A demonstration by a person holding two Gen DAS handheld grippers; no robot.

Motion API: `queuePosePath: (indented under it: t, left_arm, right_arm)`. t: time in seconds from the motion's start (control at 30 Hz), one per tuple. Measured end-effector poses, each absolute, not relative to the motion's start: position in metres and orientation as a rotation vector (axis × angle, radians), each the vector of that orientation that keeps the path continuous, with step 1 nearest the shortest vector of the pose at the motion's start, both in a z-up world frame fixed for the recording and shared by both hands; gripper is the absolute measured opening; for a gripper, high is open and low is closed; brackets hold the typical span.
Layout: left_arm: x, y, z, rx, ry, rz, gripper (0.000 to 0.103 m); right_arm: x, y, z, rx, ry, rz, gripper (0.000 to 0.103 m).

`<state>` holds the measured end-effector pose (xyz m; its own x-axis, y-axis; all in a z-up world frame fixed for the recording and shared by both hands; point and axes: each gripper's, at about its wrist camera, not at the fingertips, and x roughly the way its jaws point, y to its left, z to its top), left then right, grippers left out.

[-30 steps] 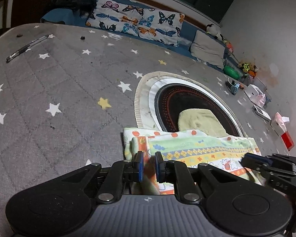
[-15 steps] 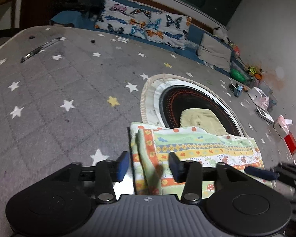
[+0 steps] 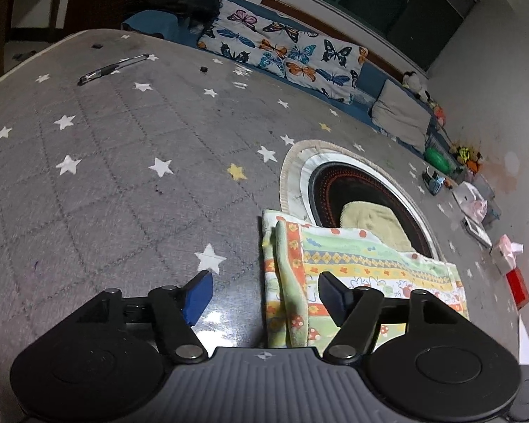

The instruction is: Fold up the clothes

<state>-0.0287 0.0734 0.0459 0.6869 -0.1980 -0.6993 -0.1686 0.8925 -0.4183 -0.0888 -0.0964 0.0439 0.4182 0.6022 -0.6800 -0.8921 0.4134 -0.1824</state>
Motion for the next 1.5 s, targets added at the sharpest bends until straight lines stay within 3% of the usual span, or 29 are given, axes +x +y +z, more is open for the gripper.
queuePosePath:
  t: [0.2, 0.37, 0.77, 0.87, 1.0, 1.13, 1.37, 1.5]
  left_arm:
    - [-0.026, 0.071, 0.042, -0.537, 0.845, -0.039, 0.076]
    - [-0.023, 0.070, 0.041, -0.584, 0.855, -0.047, 0.076]
    - [-0.013, 0.069, 0.034, -0.802, 0.869, -0.033, 0.079]
    - [-0.009, 0.065, 0.028, -0.849, 0.882, -0.044, 0.067]
    - [-0.004, 0.060, 0.022, -0.870, 0.898, -0.046, 0.020]
    - [-0.003, 0.057, 0.017, -0.844, 0.902, -0.032, 0.013]
    - [-0.004, 0.052, 0.018, -0.796, 0.892, -0.035, 0.012]
    - [-0.005, 0.050, 0.019, -0.773, 0.888, -0.035, 0.012]
  right_arm:
    - [-0.089, -0.080, 0.032, -0.645, 0.560, 0.969, 0.030]
    - [-0.082, -0.081, 0.036, -0.598, 0.580, 0.936, 0.012]
    - [-0.061, -0.113, 0.075, -0.350, 0.558, 0.910, 0.008]
    - [-0.060, -0.120, 0.079, -0.318, 0.550, 0.906, 0.008]
    - [-0.061, -0.124, 0.077, -0.308, 0.560, 0.923, 0.008]
    - [-0.059, -0.128, 0.072, -0.284, 0.584, 0.946, 0.008]
    - [-0.039, -0.175, 0.075, -0.231, 0.590, 0.807, 0.009]
    - [-0.012, -0.220, 0.070, -0.201, 0.614, 0.625, 0.019]
